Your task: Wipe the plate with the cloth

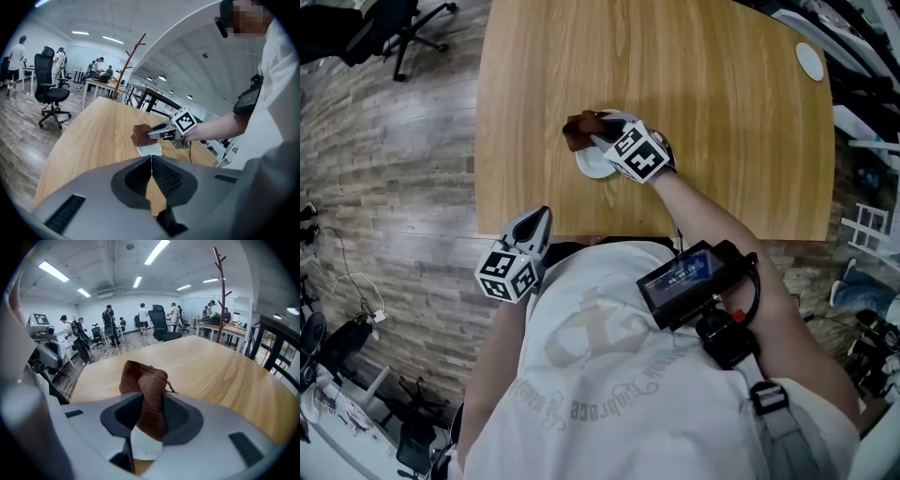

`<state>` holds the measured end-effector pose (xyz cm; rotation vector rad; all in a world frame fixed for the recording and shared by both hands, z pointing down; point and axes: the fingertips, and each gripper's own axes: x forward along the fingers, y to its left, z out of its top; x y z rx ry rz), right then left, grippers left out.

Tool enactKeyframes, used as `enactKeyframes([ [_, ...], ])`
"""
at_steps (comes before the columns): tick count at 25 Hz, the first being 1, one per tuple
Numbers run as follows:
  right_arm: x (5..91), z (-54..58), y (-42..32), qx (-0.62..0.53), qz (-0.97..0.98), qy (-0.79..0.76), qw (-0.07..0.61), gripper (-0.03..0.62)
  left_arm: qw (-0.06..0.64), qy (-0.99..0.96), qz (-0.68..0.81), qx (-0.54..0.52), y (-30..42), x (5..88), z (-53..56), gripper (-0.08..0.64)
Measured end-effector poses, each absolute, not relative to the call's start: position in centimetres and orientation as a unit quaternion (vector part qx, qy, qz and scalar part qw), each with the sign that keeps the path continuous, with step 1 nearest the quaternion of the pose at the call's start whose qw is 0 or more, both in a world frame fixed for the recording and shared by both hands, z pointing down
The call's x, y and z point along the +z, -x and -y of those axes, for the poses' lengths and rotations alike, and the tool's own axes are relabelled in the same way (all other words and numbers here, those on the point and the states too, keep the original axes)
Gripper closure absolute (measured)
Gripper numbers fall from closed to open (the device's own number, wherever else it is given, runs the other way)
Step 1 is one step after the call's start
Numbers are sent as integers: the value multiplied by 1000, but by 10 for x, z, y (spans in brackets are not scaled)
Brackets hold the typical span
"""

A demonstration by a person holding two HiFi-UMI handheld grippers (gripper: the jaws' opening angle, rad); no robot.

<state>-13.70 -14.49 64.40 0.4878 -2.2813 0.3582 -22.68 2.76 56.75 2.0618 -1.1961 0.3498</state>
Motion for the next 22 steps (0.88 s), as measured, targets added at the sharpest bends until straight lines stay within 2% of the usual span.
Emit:
enactKeyframes([
  [6, 639, 102, 152, 122, 907, -131, 380, 466, 354, -810, 448, 136, 228, 568, -21, 548],
  [11, 641, 74, 136, 118, 903, -118, 396, 466, 348, -824, 425, 137, 219, 568, -16, 546],
  [18, 638, 73, 96, 119, 890, -171, 405, 466, 338, -846, 388, 140, 203, 569, -10, 546],
  [22, 638, 86, 64, 163, 872, -247, 390, 466, 332, -855, 373, 143, 192, 568, -9, 546],
])
